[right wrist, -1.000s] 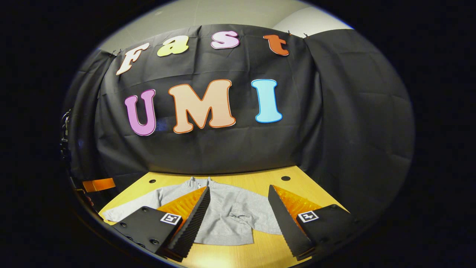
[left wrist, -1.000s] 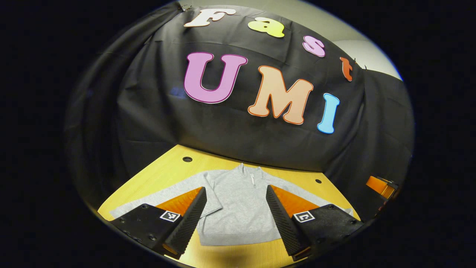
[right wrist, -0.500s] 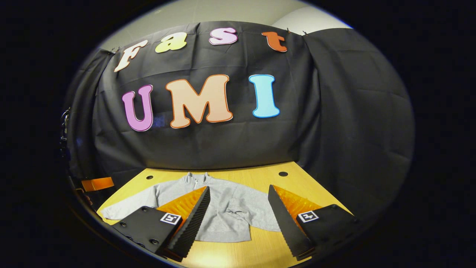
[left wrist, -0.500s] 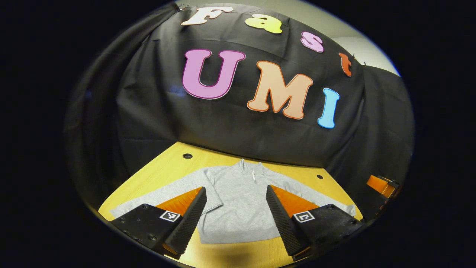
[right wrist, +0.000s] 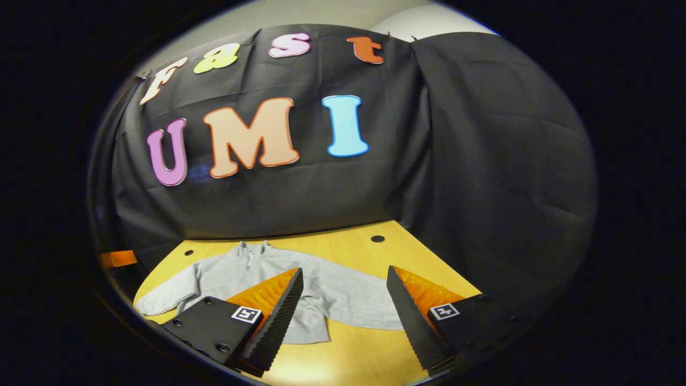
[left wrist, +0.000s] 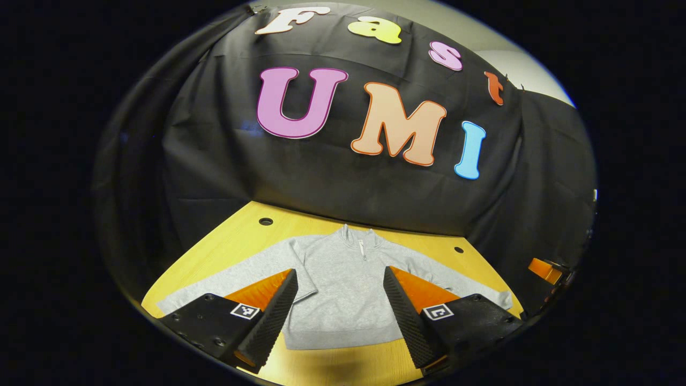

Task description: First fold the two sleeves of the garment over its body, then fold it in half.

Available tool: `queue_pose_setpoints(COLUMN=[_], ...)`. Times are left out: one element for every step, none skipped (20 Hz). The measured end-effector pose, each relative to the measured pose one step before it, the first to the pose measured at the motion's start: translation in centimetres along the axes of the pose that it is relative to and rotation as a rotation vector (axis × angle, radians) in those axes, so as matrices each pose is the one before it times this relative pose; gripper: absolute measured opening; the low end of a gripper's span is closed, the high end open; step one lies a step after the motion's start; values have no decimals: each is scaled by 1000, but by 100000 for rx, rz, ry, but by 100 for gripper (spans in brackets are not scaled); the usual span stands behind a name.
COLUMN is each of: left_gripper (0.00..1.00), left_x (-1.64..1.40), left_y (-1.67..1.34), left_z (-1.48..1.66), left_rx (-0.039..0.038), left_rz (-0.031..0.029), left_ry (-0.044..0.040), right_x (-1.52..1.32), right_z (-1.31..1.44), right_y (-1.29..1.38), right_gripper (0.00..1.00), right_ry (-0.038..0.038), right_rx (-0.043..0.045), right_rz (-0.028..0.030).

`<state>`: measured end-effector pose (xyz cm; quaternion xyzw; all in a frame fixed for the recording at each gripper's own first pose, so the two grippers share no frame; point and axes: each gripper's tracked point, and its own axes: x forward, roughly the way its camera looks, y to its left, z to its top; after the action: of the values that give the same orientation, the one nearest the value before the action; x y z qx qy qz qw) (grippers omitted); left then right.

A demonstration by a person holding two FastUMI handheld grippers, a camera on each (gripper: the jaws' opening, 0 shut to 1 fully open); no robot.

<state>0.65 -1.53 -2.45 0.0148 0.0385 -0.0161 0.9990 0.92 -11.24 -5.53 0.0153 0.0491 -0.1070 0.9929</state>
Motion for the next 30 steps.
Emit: queue_pose_setpoints(left_gripper=[94, 94, 94, 94, 94, 94, 94, 94, 94, 94, 94, 94, 94, 94, 94, 94, 94, 94, 94, 94, 94, 94, 94, 94, 94, 94, 94, 94, 94, 94], left_x=[82, 11, 23, 64, 73, 69, 133, 116, 154, 141, 76, 124, 121, -2, -15, 38, 135, -48, 95, 35, 112, 103, -33, 134, -42, 94, 130, 28, 6, 48], left_y=[-3, -42, -78, -37, 9, 8, -25, 15, -39, -12, -69, -90, -24, -3, -92, -209, -285, -101, -37, -137, -87, -134, -25, -143, -130, -96, -107, -98, -208, -164], left_z=[-186, -63, -108, -54, -9, -11, -102, -1, -44, -66, -163, -62, -134, -145, -173, -209, -499, -300, -153, -84, -177, -132, -174, -36, -79, -24, -128, -163, -226, -140], left_rx=[251, -69, -71, 11, 220, 385, 600, 472, 244, -66, -150, -80, -75, -353, -750, -1205, -885, -232, 127, 201, 162, 173, 131, 181, 115, 18, -46, -93, -49, -6], left_rz=[150, -18, -9, -73, 268, 153, 366, 354, 194, 234, 116, 231, 282, 291, 33, -263, -442, 403, 383, 354, 127, 149, 207, 246, 333, 363, 361, 148, 205, 19], left_ry=[236, 207, 460, 437, 424, 266, 296, 31, 148, 324, 505, 420, 269, 42, 449, 650, 987, 622, 352, 234, 369, 341, 289, 353, 185, 203, 213, 390, 520, 375], right_x=[364, 444, 406, 477, 455, 456, 378, 522, 564, 746, 677, 751, 825, 903, 810, 921, 681, 888, 710, 714, 607, 485, 417, 432, 213, 234, 205, 298, 195, 275], right_z=[-688, -920, -823, -985, -1068, -1084, -919, -814, -813, -977, -754, -740, -524, -374, -206, -220, -532, -646, -304, -460, -366, -506, -460, -480, -271, -320, -78, -254, -157, -315], right_y=[-1532, -1544, -1386, -1306, -1198, -1086, -877, -576, -662, -725, -632, -703, -566, -611, -641, -516, -654, -736, -445, -348, -256, -215, -221, -142, -131, -83, -2, -20, 61, 66], right_gripper=[98, 98, 98, 94, 94, 94, 94, 95, 98, 95, 98, 98, 95, 98, 98, 95, 95, 98, 95, 95, 95, 95, 98, 95, 98, 95, 95, 95, 95, 95], right_ry=[781, 1865, 1996, 1746, 1980, 1940, 1827, 1758, 1684, 1740, 1736, 1717, 1604, 1091, 836, 758, 1923, 2087, 1685, 1487, 1660, 1557, 1666, 1486, 1053, 892, 411, 717, 1046, 1284], right_rx=[145, 315, 198, -110, -360, -516, -105, 656, 818, 821, 721, 484, 436, 390, 620, 540, -111, -360, 2, 182, 156, -62, -348, -275, -282, -97, -155, 41, 595, 917], right_rz=[-2792, -2581, -2470, -2491, -2100, -1842, -1124, -539, -785, -906, -679, -1062, -723, -872, -803, -456, -697, -891, -248, -74, 170, 320, -59, 92, 58, 159, 159, 185, 619, 762])
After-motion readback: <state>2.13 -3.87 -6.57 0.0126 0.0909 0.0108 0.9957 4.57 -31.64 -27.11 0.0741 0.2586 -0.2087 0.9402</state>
